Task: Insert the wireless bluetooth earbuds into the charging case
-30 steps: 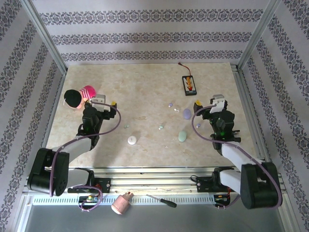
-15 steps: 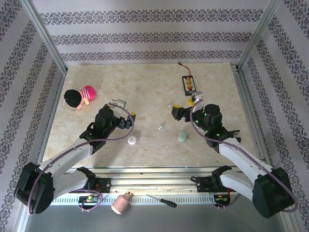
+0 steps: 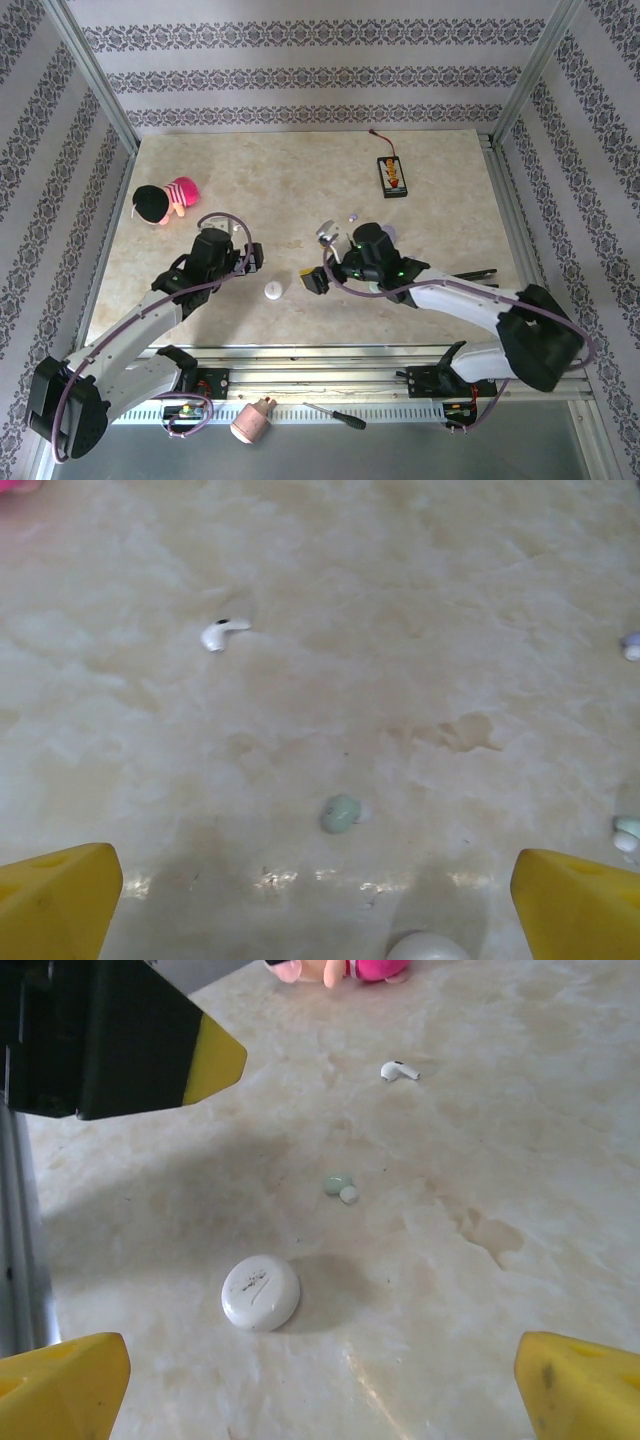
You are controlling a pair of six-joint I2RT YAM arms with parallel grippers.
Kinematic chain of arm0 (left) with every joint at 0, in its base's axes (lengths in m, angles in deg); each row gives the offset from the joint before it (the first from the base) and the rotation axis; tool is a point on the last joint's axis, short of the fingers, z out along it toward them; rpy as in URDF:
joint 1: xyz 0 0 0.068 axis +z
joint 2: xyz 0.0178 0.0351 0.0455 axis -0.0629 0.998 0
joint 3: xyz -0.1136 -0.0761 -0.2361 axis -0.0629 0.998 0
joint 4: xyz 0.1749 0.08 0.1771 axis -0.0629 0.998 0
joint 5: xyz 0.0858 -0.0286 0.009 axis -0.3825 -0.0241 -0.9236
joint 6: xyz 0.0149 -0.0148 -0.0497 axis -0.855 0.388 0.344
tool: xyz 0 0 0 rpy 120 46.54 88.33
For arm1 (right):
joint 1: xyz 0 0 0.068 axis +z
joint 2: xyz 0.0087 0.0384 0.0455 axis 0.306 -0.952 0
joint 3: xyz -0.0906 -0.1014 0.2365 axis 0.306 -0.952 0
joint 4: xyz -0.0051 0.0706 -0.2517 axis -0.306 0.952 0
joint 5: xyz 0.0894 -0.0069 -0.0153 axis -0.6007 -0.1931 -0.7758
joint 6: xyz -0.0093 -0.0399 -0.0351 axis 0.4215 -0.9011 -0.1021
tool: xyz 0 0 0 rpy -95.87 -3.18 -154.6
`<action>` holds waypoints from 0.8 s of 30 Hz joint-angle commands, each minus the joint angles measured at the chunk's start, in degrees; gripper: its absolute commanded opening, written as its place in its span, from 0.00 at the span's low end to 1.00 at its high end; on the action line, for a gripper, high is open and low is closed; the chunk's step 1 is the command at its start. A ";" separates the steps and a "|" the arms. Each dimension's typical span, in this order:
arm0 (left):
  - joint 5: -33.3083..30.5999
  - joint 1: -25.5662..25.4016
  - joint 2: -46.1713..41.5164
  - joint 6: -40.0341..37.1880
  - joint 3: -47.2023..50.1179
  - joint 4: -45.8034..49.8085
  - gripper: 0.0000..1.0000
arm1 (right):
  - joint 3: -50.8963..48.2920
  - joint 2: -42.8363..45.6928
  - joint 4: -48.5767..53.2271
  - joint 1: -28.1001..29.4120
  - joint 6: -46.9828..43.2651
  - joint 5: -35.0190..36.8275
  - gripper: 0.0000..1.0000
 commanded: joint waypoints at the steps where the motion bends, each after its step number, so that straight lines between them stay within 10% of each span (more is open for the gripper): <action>1: 1.90 3.69 -0.04 5.84 -1.09 2.97 0.99 | 4.41 -4.74 -0.02 3.60 3.27 8.29 0.98; 17: 4.44 16.72 -2.70 7.68 1.93 1.74 0.99 | 33.35 -28.59 34.10 16.32 17.59 22.65 0.98; 24: 2.74 19.05 -3.00 6.05 3.07 1.56 0.99 | 39.41 -34.70 38.60 16.76 18.49 21.04 0.82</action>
